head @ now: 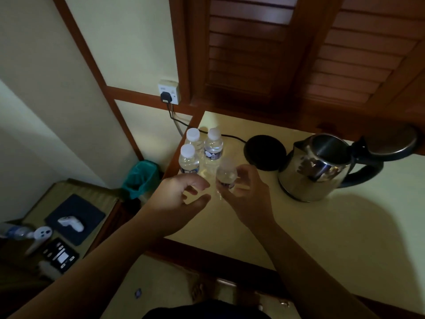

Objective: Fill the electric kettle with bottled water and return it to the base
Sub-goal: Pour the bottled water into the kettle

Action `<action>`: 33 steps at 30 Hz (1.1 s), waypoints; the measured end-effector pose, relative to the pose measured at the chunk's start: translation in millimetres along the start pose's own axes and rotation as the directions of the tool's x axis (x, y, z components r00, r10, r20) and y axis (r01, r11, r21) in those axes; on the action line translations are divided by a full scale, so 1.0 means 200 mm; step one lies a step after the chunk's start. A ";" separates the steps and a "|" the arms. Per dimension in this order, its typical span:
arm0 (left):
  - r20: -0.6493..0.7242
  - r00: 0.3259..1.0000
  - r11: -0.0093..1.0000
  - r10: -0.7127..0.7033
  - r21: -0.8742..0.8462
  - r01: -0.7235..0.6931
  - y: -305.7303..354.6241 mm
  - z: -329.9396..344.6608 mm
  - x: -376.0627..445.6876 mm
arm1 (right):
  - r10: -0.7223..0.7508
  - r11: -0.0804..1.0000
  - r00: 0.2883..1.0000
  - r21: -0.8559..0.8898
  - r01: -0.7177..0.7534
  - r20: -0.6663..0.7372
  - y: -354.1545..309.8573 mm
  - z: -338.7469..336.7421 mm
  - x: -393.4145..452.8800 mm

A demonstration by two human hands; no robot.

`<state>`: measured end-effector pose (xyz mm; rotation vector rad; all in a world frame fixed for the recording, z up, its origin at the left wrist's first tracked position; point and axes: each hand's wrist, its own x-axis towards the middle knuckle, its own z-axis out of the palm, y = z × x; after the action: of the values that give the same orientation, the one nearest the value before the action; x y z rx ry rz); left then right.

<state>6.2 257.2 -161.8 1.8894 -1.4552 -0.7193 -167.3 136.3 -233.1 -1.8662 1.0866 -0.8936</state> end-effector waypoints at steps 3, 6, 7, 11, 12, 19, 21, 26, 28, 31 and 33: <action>0.015 0.997 0.997 0.076 -0.013 -0.075 0.08 0.07 0.03 | 0.003 1.000 1.000 0.003 -0.003 -0.006 0.05 -0.12 -0.11; 0.031 0.986 0.985 0.164 -0.060 -0.162 0.16 0.17 0.06 | 0.032 0.999 0.999 0.043 -0.032 0.010 0.12 -0.25 -0.22; 0.039 0.980 0.979 0.193 -0.079 -0.190 0.18 0.21 0.08 | 0.043 0.997 0.999 0.059 -0.044 0.014 0.14 -0.29 -0.25; 0.145 0.941 0.951 0.305 -0.097 -0.293 0.30 0.37 0.15 | 0.061 0.997 0.998 0.044 -0.061 0.002 0.20 -0.43 -0.34; 0.167 0.929 0.944 0.330 -0.087 -0.320 0.32 0.41 0.16 | 0.066 0.997 0.998 0.044 -0.066 -0.005 0.21 -0.47 -0.36; 0.219 0.860 0.885 0.461 -0.046 -0.463 0.46 0.57 0.22 | 0.056 0.998 0.998 0.017 -0.055 -0.031 0.31 -0.66 -0.43; 0.232 0.847 0.874 0.478 -0.032 -0.485 0.49 0.60 0.23 | 0.049 0.999 0.999 0.021 -0.049 -0.015 0.34 -0.71 -0.44; 0.325 0.807 0.857 0.493 -0.020 -0.515 0.55 0.66 0.26 | 0.009 0.999 0.998 0.045 -0.011 0.058 0.39 -0.80 -0.42; 0.321 0.812 0.860 0.487 -0.014 -0.510 0.56 0.67 0.27 | 0.030 0.997 0.994 0.074 -0.038 0.109 0.40 -0.81 -0.41; 0.280 0.829 0.867 0.484 -0.027 -0.497 0.55 0.69 0.27 | 0.071 0.993 0.983 0.086 -0.086 0.170 0.41 -0.82 -0.40; 0.249 0.831 0.862 0.498 -0.035 -0.506 0.55 0.70 0.26 | 0.063 0.994 0.983 0.074 -0.077 0.170 0.42 -0.82 -0.40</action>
<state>-153.8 164.4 -170.3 1.3646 -2.0281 -0.6894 -367.2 136.1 -249.2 -1.7910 0.9929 -0.7161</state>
